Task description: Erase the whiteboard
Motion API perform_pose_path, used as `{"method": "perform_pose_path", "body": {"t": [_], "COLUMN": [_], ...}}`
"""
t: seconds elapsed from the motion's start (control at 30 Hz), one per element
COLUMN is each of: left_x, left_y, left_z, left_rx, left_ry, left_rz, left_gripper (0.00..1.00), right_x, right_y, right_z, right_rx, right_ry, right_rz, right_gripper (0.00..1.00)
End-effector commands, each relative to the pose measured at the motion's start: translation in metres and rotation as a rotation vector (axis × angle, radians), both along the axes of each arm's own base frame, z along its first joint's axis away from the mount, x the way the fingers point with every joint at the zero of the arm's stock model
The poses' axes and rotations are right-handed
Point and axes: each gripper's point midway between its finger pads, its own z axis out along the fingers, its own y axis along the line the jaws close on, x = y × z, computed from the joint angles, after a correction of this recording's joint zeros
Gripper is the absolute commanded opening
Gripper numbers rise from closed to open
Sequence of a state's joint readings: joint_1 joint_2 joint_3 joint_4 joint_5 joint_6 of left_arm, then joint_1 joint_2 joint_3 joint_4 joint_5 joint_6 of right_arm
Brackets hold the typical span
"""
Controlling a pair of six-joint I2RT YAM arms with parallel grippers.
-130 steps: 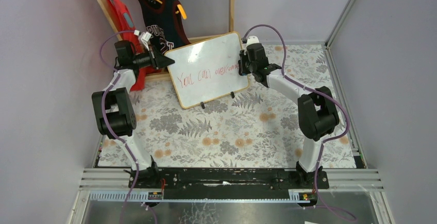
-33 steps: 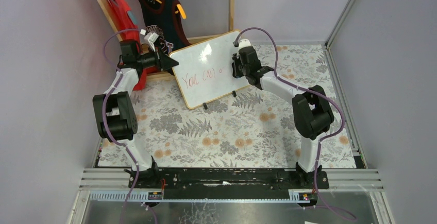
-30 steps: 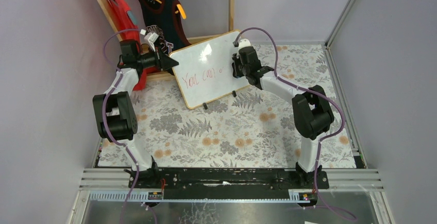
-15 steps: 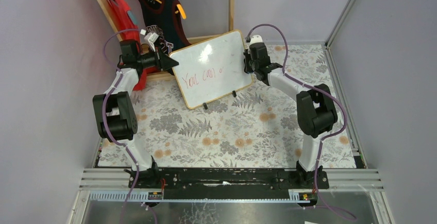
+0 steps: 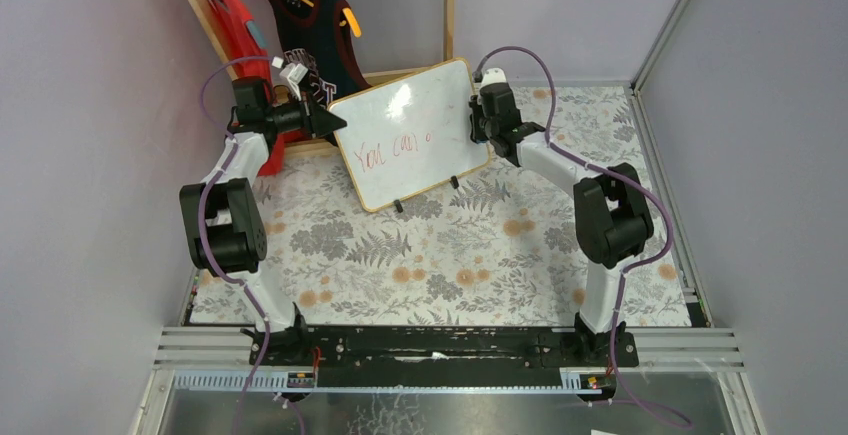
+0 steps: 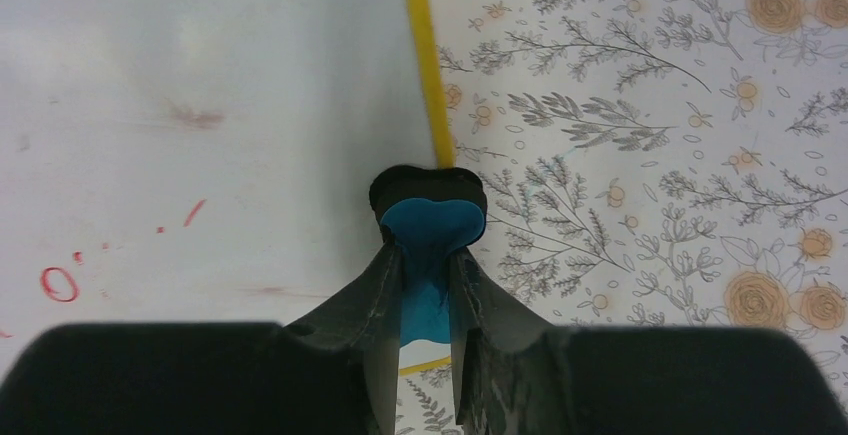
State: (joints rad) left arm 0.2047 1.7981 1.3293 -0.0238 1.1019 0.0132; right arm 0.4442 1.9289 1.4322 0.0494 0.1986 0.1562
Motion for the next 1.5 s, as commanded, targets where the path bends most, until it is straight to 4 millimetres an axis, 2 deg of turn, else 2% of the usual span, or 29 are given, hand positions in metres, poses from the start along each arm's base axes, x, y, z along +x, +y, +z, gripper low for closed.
{"method": "perform_pose_path", "body": {"t": [0.0,0.23,0.43,0.5,0.6,0.73,0.83,1.1,1.23,1.33,1.47], "left_x": [0.01,0.009,0.007,0.007,0.007,0.006,0.007,0.007,0.007,0.007,0.007], "left_y": [0.024,0.024,0.023,0.023,0.022,0.023,0.023,0.023,0.023,0.024,0.023], "left_z": [-0.032,-0.031,-0.032,-0.032,-0.032,-0.033,-0.034,-0.031,-0.031,-0.032,-0.032], "left_rx": [0.129,0.128,0.125,0.125,0.126,0.128,0.129,0.129,0.129,0.129,0.127], "left_ry": [0.007,0.005,0.01,0.01,0.009,0.008,0.01,0.005,0.005,0.008,0.007], "left_rz": [0.101,0.098,0.094,0.095,0.094,0.095,0.096,0.097,0.097,0.098,0.096], "left_gripper": [0.0,0.0,0.0,0.0,0.0,0.0,0.0,0.0,0.0,0.0,0.0], "right_x": [-0.001,-0.015,-0.036,-0.039,-0.041,-0.039,-0.036,-0.016,-0.008,-0.005,-0.01], "right_y": [0.047,0.098,0.15,0.16,0.164,0.151,0.134,0.065,0.037,0.029,0.041], "right_z": [0.037,0.04,0.043,0.044,0.044,0.042,0.039,0.036,0.037,0.039,0.038], "right_rx": [0.066,0.085,0.115,0.118,0.12,0.065,0.005,-0.034,-0.041,-0.041,0.002], "right_ry": [-0.083,-0.081,-0.082,-0.084,-0.082,-0.098,-0.105,-0.102,-0.103,-0.105,-0.088], "right_rz": [0.071,0.15,0.239,0.255,0.263,0.23,0.195,0.069,0.024,0.012,0.051], "right_gripper": [0.0,0.0,0.0,0.0,0.0,0.0,0.0,0.0,0.0,0.0,0.0]}}
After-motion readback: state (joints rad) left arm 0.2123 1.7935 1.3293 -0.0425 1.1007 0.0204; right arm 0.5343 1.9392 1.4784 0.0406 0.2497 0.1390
